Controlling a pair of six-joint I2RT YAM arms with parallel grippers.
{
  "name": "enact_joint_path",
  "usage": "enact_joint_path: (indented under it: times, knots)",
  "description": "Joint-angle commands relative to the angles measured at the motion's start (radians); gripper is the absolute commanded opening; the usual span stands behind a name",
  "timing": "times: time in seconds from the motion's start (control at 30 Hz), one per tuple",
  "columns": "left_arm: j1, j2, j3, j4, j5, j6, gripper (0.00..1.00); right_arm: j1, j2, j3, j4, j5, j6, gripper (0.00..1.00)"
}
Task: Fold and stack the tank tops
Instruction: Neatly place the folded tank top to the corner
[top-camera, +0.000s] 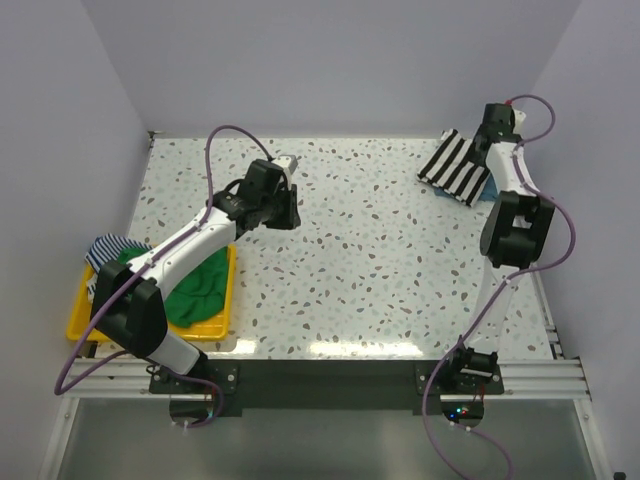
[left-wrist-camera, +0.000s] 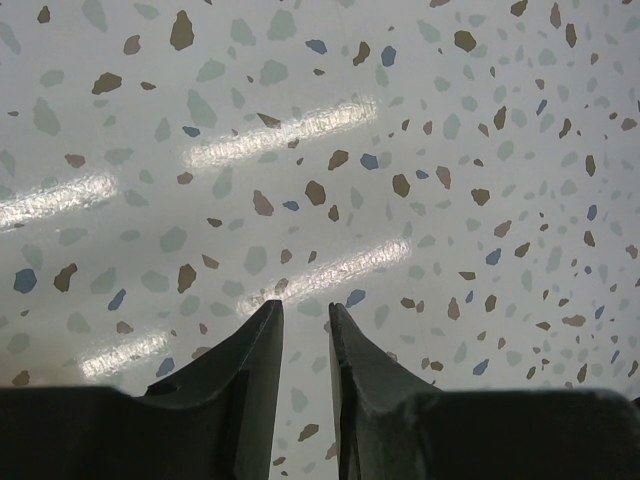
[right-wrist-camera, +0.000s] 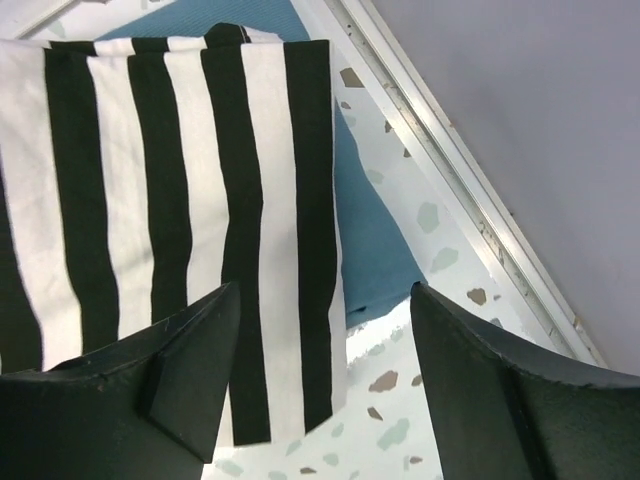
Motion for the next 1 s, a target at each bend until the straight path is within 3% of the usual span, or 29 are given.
enact_joint_path:
  times: [0.0, 0.07, 0.23, 0.37, 0.5, 0.67, 0.8, 0.97]
  knots:
    - [0.008, -0.008, -0.009, 0.040, 0.018, 0.010, 0.30, 0.003, -0.130, -0.051, 0.020, 0.002, 0.064, 0.72]
    - [0.008, -0.012, -0.010, 0.041, 0.020, 0.007, 0.31, 0.012, -0.189, -0.100, 0.040, -0.020, 0.090, 0.72]
    - [0.008, -0.029, -0.015, 0.041, 0.020, -0.013, 0.33, 0.107, -0.426, -0.467, 0.217, -0.074, 0.150, 0.75]
    - [0.008, -0.066, -0.033, 0.047, -0.017, -0.035, 0.34, 0.416, -0.625, -0.756, 0.331, -0.051, 0.176, 0.76]
    - [0.005, -0.120, -0.140, 0.096, -0.036, -0.081, 0.34, 0.635, -0.786, -1.013, 0.385, -0.093, 0.290, 0.78]
    - [-0.033, -0.212, -0.320, 0.213, -0.109, -0.124, 0.34, 0.845, -0.995, -1.155, 0.345, -0.062, 0.353, 0.80]
    - [-0.084, -0.273, -0.415, 0.287, -0.157, -0.153, 0.36, 0.864, -1.156, -1.246, 0.284, -0.067, 0.359, 0.83]
    - [-0.137, -0.307, -0.426, 0.294, -0.200, -0.157, 0.36, 0.865, -1.280, -1.275, 0.196, -0.027, 0.315, 0.84]
